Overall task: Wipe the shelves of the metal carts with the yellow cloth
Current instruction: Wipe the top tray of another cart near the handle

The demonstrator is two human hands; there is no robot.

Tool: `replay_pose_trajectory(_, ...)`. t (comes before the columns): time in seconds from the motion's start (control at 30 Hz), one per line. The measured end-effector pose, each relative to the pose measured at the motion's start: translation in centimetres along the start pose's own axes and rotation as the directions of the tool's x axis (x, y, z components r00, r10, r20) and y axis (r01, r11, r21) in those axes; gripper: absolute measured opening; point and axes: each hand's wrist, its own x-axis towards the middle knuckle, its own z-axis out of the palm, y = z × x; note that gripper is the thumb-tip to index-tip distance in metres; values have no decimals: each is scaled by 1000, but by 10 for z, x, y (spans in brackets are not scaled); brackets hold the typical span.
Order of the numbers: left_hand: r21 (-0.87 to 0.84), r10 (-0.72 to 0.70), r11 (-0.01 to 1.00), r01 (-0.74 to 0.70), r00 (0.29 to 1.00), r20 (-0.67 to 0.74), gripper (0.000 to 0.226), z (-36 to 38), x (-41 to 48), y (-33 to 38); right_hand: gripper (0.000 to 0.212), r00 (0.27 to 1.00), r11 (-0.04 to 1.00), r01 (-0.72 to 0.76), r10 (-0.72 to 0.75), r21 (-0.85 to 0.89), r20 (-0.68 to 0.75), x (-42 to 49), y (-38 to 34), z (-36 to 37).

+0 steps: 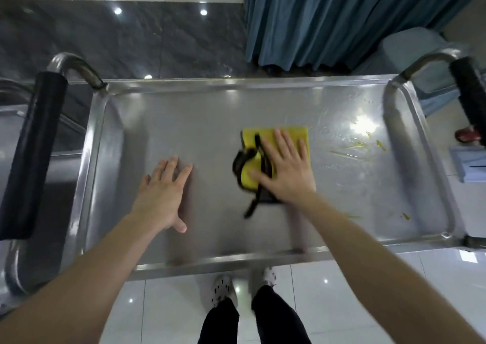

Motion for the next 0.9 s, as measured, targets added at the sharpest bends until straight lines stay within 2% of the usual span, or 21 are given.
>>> replay_pose_trajectory(0.13, -7, -5, 1000, 5, 1000, -4, 172, 8, 5, -2, 100, 995, 998, -69, 68, 6, 78, 133, 23, -21)
replay_pose_trajectory(0.23, 13, -26, 1000, 26, 1000, 0, 174, 9, 9, -3, 101, 996, 998, -60, 60, -2, 64, 156, 23, -25)
replay_pose_trajectory(0.4, 71, -70, 995, 67, 997, 38, 176, -1, 9, 5, 93, 1000, 999, -3, 2, 38, 30, 28, 10, -13)
replay_pose_trajectory(0.47, 136, -103, 986, 93, 992, 68, 171, -13, 7, 17, 92, 997, 998, 55, -57, 39, 60, -48, 6, -12)
replay_pose_trajectory(0.57, 183, -202, 966, 184, 976, 84, 163, -35, 8, 53, 92, 991, 999, 48, -50, 19, 127, -133, 11, -10)
replay_pose_trajectory(0.63, 158, -193, 971, 180, 979, 72, 168, -52, 14, 88, 93, 991, 1000, 12, -13, 14, 137, -151, 17, -6)
replay_pose_trajectory(0.77, 53, -48, 997, 47, 999, 11, 166, -64, 36, 151, 93, 992, 999, 5, -12, 54, 129, -151, 19, 0)
replay_pose_trajectory(0.9, -4, -41, 999, 41, 999, 21, 165, -52, 51, 159, 92, 997, 997, 8, -14, 73, 79, -122, 37, -4)
